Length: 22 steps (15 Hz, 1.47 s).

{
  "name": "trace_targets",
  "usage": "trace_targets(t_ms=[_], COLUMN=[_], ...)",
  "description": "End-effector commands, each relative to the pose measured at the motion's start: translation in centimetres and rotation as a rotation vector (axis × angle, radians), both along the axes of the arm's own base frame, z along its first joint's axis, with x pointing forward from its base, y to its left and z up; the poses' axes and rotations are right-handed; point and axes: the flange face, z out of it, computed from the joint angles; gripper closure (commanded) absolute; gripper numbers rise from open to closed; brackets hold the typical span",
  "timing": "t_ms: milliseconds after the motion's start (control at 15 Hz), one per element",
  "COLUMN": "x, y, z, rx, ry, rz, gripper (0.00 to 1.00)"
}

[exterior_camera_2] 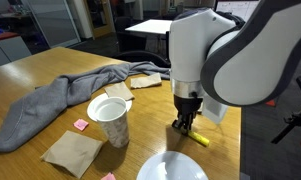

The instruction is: Put the yellow marker inside the white cup

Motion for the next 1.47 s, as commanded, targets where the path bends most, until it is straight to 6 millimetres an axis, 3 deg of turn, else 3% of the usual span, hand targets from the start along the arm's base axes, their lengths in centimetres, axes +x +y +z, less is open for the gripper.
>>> trace_targets(t_ms=[0, 200, 533, 1067, 1400], x=[0.3, 0.9, 2.8, 4.5, 5.4], y=[-0.9, -2.6, -5.9, -8.9, -9.6], z=[2.5, 5.9, 13.8, 25.3, 30.0], rx=[-0.02, -0.034, -0.043, -0.055, -0.043], ry=[-0.027, -0.059, -0.102, -0.096, -0.119], rz=[-0.059, -0.079, -0.051, 0.079, 0.15], gripper=[0.97, 0.95, 0.95, 0.95, 0.95])
